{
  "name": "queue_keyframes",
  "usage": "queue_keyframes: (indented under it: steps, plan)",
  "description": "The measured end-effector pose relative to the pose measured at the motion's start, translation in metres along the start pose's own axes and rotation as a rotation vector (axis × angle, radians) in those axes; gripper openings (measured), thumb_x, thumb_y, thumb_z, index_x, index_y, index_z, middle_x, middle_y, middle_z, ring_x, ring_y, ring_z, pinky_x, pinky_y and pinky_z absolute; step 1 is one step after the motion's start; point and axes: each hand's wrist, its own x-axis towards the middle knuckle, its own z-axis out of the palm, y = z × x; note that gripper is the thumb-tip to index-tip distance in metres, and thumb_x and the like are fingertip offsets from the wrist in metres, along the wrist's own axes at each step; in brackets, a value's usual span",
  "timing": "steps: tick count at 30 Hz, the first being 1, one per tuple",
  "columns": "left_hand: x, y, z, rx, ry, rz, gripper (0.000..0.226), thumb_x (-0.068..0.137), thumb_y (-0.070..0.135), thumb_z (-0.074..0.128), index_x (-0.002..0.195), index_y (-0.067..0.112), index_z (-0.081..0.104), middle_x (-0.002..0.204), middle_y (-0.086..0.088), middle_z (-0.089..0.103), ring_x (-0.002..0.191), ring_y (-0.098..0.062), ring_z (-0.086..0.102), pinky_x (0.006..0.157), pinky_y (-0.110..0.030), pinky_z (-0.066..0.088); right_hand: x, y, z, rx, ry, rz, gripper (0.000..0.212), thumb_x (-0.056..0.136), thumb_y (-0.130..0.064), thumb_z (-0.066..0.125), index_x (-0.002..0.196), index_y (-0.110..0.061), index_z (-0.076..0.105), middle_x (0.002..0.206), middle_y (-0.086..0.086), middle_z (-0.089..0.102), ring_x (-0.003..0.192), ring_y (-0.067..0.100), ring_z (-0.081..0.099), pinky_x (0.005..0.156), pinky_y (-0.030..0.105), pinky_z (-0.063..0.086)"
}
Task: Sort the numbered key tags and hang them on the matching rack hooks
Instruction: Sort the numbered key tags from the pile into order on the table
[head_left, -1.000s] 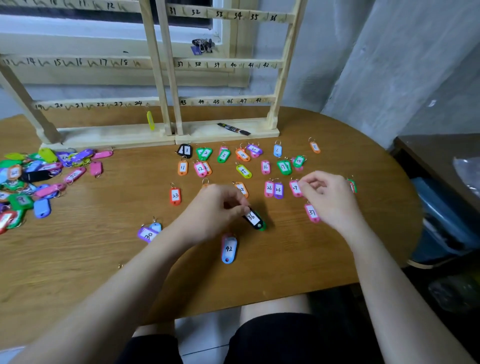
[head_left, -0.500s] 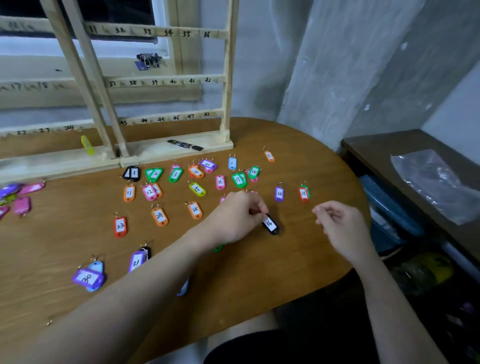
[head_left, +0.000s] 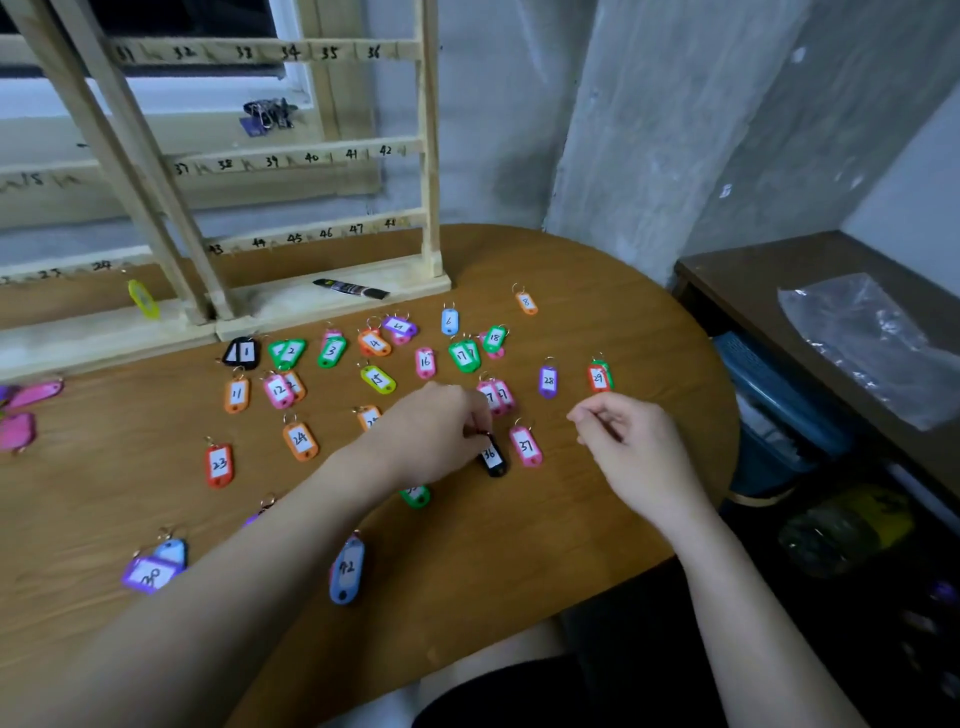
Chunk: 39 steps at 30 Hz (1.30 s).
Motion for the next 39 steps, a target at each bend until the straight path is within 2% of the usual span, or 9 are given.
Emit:
queue_keyframes:
  steps: [9, 13, 17, 21, 23, 28, 32, 36, 39]
  plan:
    - [-0.064, -0.040, -0.032, 0.143, 0.160, -0.053, 0.014, 0.095, 0.038, 0.058, 0.104, 0.034, 0.067, 0.093, 0.010, 0.069, 0.086, -0.016, 0.064, 0.073, -0.036, 0.054, 0.028, -0.047, 0.052, 0.096, -0.085, -0.099, 0.014, 0.097, -0.018, 0.064, 0.087, -0.018, 0.074, 0.076, -0.007, 0.072, 0.075, 0.009, 0.066, 0.070, 0.027, 0.052]
    - [-0.135, -0.097, -0.049, 0.079, 0.236, -0.307, 0.024, 0.088, 0.046, 0.053, 0.100, 0.032, 0.069, 0.088, 0.010, 0.069, 0.080, -0.020, 0.064, 0.072, -0.036, 0.054, 0.040, -0.087, 0.105, 0.126, -0.194, -0.181, 0.016, 0.096, -0.015, 0.063, 0.082, -0.019, 0.072, 0.070, -0.001, 0.068, 0.064, 0.008, 0.058, 0.062, 0.027, 0.044]
    - [-0.219, -0.158, -0.054, 0.072, 0.364, -0.591, 0.013, 0.091, 0.038, 0.063, 0.098, 0.029, 0.069, 0.085, 0.006, 0.072, 0.083, -0.024, 0.066, 0.073, -0.037, 0.054, 0.044, -0.129, 0.168, 0.120, -0.336, -0.265, 0.012, 0.097, -0.024, 0.064, 0.086, -0.024, 0.069, 0.078, -0.008, 0.067, 0.072, 0.017, 0.065, 0.069, 0.037, 0.052]
    - [-0.291, -0.206, -0.054, 0.080, 0.520, -0.762, 0.006, 0.091, 0.023, 0.068, 0.095, 0.024, 0.073, 0.089, 0.001, 0.074, 0.086, -0.024, 0.068, 0.074, -0.034, 0.052, 0.036, -0.178, 0.230, 0.130, -0.458, -0.351, 0.008, 0.098, -0.024, 0.064, 0.094, -0.022, 0.071, 0.077, -0.010, 0.065, 0.065, 0.001, 0.059, 0.062, 0.017, 0.045]
    - [-0.316, -0.225, -0.053, 0.065, 0.610, -0.810, 0.008, 0.090, 0.015, 0.068, 0.093, 0.020, 0.073, 0.092, -0.001, 0.074, 0.086, -0.026, 0.068, 0.075, -0.034, 0.052, 0.029, -0.203, 0.261, 0.093, -0.522, -0.413, 0.008, 0.097, -0.021, 0.064, 0.094, -0.019, 0.071, 0.076, -0.011, 0.065, 0.063, 0.001, 0.058, 0.060, 0.018, 0.045]
    - [-0.336, -0.254, -0.042, 0.103, 0.818, -0.823, 0.010, 0.091, 0.027, 0.069, 0.100, 0.024, 0.068, 0.095, 0.000, 0.065, 0.088, -0.025, 0.063, 0.075, -0.034, 0.050, 0.021, -0.241, 0.344, -0.150, -0.635, -0.544, 0.021, 0.095, -0.034, 0.064, 0.113, -0.023, 0.067, 0.095, -0.012, 0.058, 0.083, 0.007, 0.055, 0.083, 0.033, 0.052]
    - [-0.324, -0.266, -0.047, 0.197, 0.889, -0.795, 0.029, 0.088, 0.033, 0.073, 0.113, 0.020, 0.066, 0.106, -0.002, 0.058, 0.099, -0.025, 0.055, 0.084, -0.038, 0.049, 0.024, -0.267, 0.384, -0.340, -0.559, -0.550, 0.045, 0.098, -0.048, 0.057, 0.132, -0.019, 0.057, 0.123, 0.001, 0.054, 0.112, 0.025, 0.058, 0.089, 0.039, 0.052]
    - [-0.313, -0.279, -0.055, 0.256, 0.832, -0.780, 0.036, 0.089, 0.044, 0.068, 0.121, 0.028, 0.068, 0.118, 0.003, 0.058, 0.110, -0.025, 0.048, 0.096, -0.040, 0.040, 0.029, -0.281, 0.405, -0.511, -0.436, -0.610, 0.050, 0.098, -0.060, 0.050, 0.129, -0.024, 0.064, 0.132, -0.002, 0.057, 0.110, 0.027, 0.062, 0.088, 0.037, 0.048]
    - [-0.310, -0.284, -0.056, 0.261, 0.801, -0.785, 0.031, 0.092, 0.048, 0.064, 0.118, 0.033, 0.071, 0.116, 0.007, 0.062, 0.113, -0.023, 0.047, 0.096, -0.042, 0.038, 0.030, -0.277, 0.413, -0.484, -0.389, -0.686, 0.039, 0.104, -0.047, 0.045, 0.117, -0.021, 0.071, 0.122, -0.002, 0.061, 0.101, 0.027, 0.066, 0.080, 0.037, 0.051]
